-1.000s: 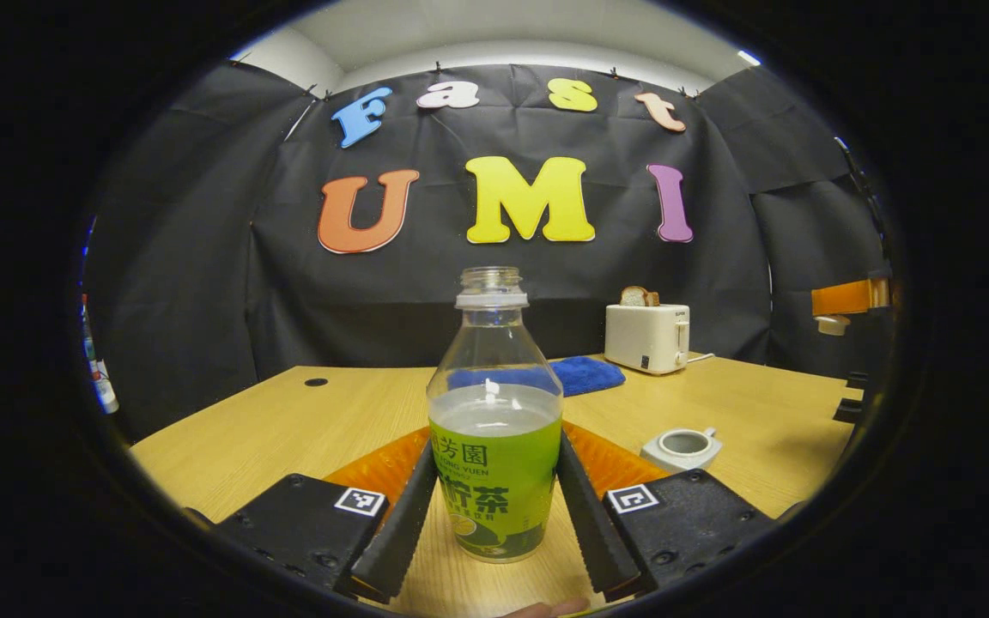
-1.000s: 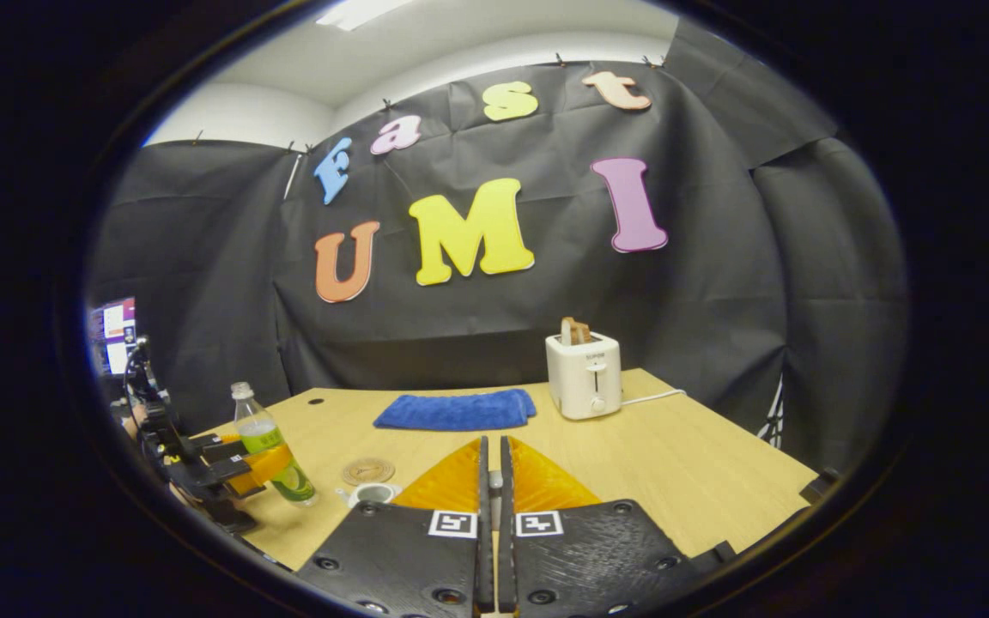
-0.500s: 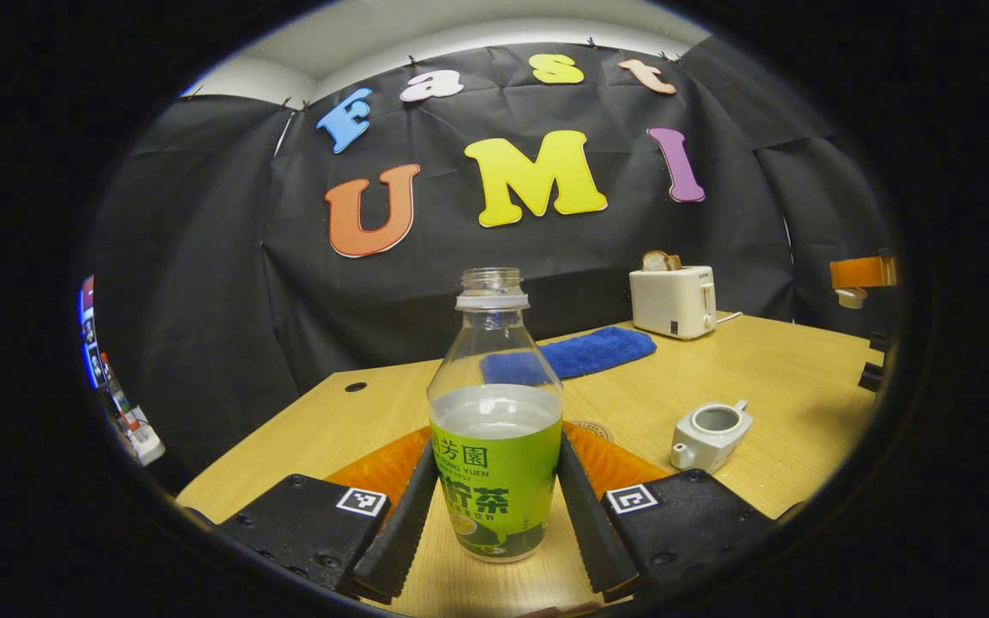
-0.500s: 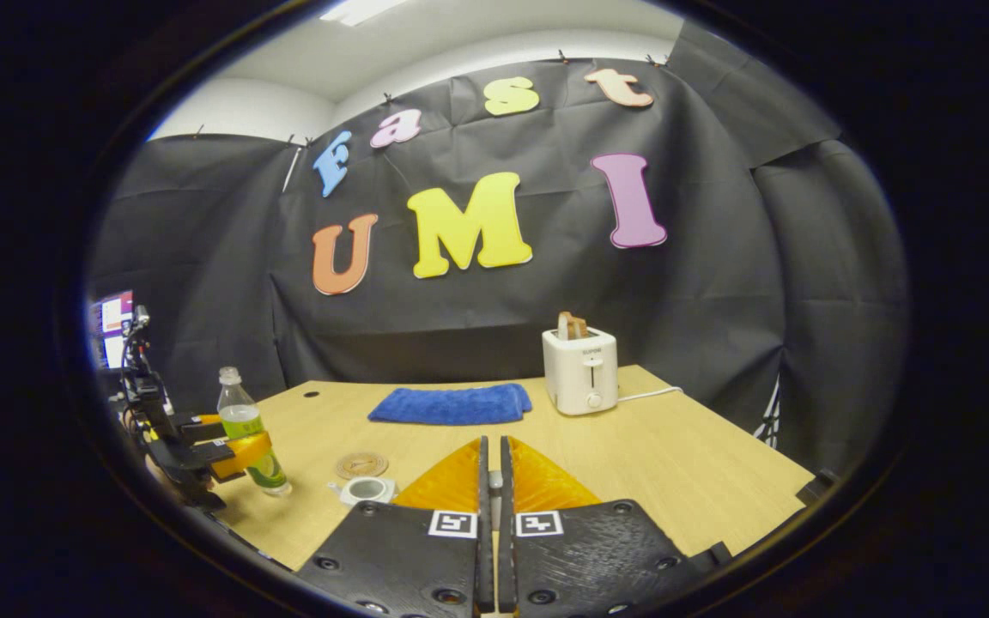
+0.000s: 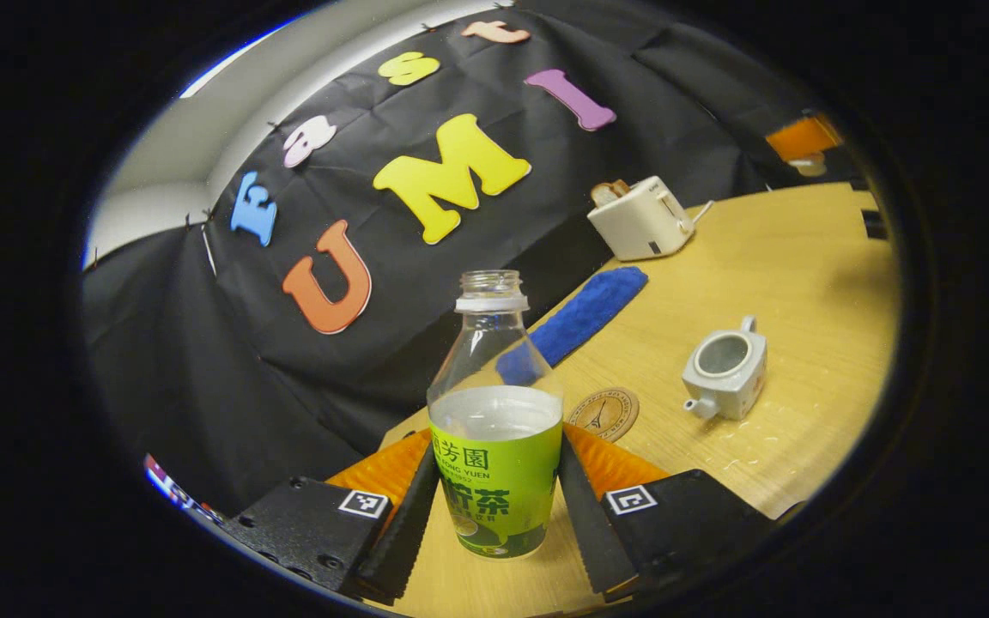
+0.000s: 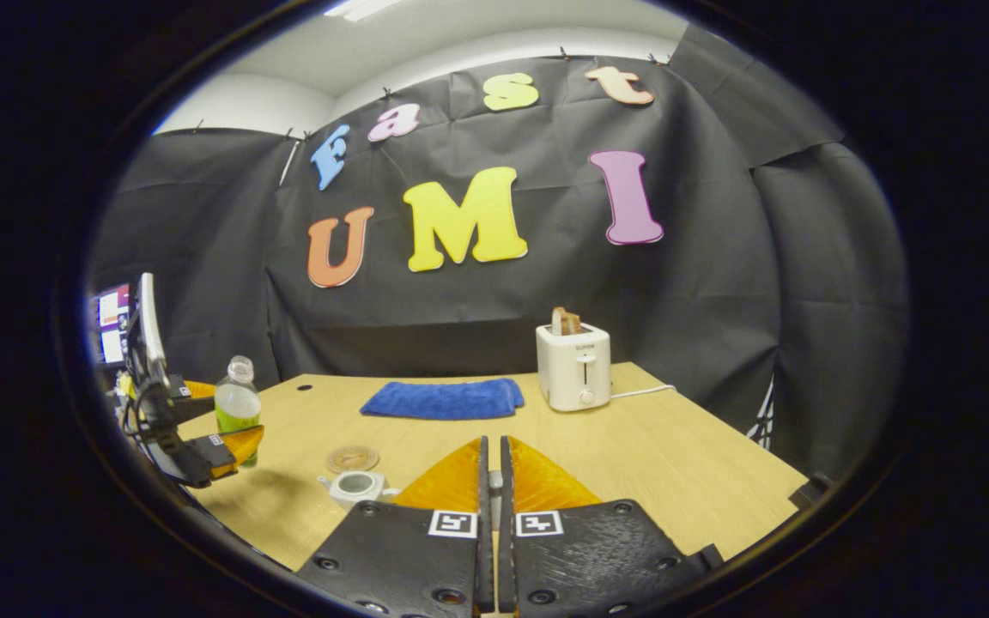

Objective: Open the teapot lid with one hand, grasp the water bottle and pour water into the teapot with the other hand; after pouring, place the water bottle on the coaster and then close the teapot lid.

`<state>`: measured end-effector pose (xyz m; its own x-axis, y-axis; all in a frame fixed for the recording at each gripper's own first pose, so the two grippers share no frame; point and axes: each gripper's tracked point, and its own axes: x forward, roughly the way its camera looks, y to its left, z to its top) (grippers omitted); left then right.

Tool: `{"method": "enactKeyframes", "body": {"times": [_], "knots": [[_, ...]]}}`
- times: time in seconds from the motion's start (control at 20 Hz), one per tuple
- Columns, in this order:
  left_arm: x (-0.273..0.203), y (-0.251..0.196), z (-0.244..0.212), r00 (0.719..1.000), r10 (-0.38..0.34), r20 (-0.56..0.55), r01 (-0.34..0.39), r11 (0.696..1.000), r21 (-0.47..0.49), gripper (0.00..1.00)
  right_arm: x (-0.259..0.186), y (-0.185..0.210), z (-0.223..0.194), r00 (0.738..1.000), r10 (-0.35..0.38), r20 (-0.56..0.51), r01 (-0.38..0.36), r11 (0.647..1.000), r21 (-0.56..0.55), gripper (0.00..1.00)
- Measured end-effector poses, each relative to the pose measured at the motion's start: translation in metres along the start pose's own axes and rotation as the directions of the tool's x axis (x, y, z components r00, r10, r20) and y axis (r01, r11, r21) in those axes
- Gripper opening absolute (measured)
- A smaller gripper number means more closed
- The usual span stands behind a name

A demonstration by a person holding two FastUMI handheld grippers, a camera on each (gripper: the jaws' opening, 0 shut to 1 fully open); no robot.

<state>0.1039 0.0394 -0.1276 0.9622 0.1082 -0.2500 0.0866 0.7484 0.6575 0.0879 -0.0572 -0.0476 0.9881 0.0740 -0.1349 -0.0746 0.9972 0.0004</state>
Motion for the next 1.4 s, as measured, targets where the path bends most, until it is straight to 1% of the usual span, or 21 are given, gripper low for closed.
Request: {"method": "enactKeyframes", "body": {"times": [0.05, 0.1, 0.15, 0.2, 0.3, 0.4, 0.55, 0.7, 0.8, 0.95, 1.15, 1.2, 1.25, 1.4], "knots": [[0.0, -0.003, 0.0, 1.0, -0.003, -0.013, 0.004, 0.999, 0.051, 0.77, 0.0, -0.003, 0.0, 1.0, -0.008, -0.001, 0.008, 1.0, -0.002, 0.02], [0.002, -0.006, 0.001, 1.0, -0.005, -0.024, 0.007, 0.995, 0.1, 0.74, 0.0, -0.006, -0.001, 1.0, -0.016, -0.004, 0.016, 1.0, -0.004, 0.02], [0.004, -0.01, 0.0, 0.999, -0.007, -0.037, 0.012, 0.989, 0.148, 0.76, 0.001, -0.008, 0.0, 1.0, -0.02, -0.005, 0.02, 1.0, -0.003, 0.02], [0.005, -0.013, 0.0, 0.999, -0.01, -0.05, 0.019, 0.981, 0.192, 0.76, 0.0, -0.01, 0.0, 1.0, -0.023, -0.006, 0.023, 1.0, 0.0, 0.02], [0.003, -0.019, -0.002, 0.997, -0.013, -0.077, 0.034, 0.962, 0.27, 0.76, 0.0, -0.013, 0.0, 1.0, -0.028, -0.007, 0.028, 1.0, 0.001, 0.02], [0.003, -0.024, -0.003, 0.995, -0.015, -0.101, 0.051, 0.932, 0.358, 0.76, -0.001, -0.016, 0.0, 0.999, -0.034, -0.009, 0.034, 0.999, -0.001, 0.02], [0.005, -0.025, 0.0, 0.994, 0.016, -0.107, 0.04, 0.865, 0.499, 0.76, 0.001, -0.019, 0.0, 0.999, -0.04, -0.011, 0.04, 0.999, -0.005, 0.02], [0.004, -0.034, 0.0, 0.992, 0.013, -0.126, 0.064, 0.806, 0.589, 0.76, 0.002, -0.021, -0.002, 0.999, -0.041, -0.018, 0.041, 0.999, -0.001, 0.02], [0.005, -0.039, 0.002, 0.991, 0.017, -0.131, 0.072, 0.758, 0.648, 0.76, 0.002, -0.022, -0.002, 0.999, -0.043, -0.019, 0.043, 0.999, 0.0, 0.02], [0.006, -0.048, 0.006, 0.992, 0.019, -0.129, 0.079, 0.697, 0.713, 0.76, 0.003, -0.024, -0.003, 0.999, -0.047, -0.025, 0.047, 0.999, -0.002, 0.02], [0.007, -0.052, 0.014, 0.992, 0.044, -0.119, 0.07, 0.595, 0.801, 0.76, 0.003, -0.027, -0.005, 0.998, -0.053, -0.03, 0.053, 0.999, -0.006, 0.02], [0.007, -0.051, 0.016, 0.991, 0.053, -0.119, 0.067, 0.574, 0.816, 0.76, 0.003, -0.028, -0.005, 0.998, -0.057, -0.029, 0.057, 0.998, -0.007, 0.02], [0.008, -0.05, 0.017, 0.991, 0.059, -0.118, 0.065, 0.557, 0.828, 0.76, 0.003, -0.028, -0.003, 0.998, -0.057, -0.027, 0.056, 0.998, -0.007, 0.02], [0.008, -0.046, 0.021, 0.99, 0.082, -0.114, 0.055, 0.519, 0.853, 0.76, 0.002, -0.029, -0.003, 0.998, -0.056, -0.026, 0.056, 0.998, -0.006, 0.02]]}}
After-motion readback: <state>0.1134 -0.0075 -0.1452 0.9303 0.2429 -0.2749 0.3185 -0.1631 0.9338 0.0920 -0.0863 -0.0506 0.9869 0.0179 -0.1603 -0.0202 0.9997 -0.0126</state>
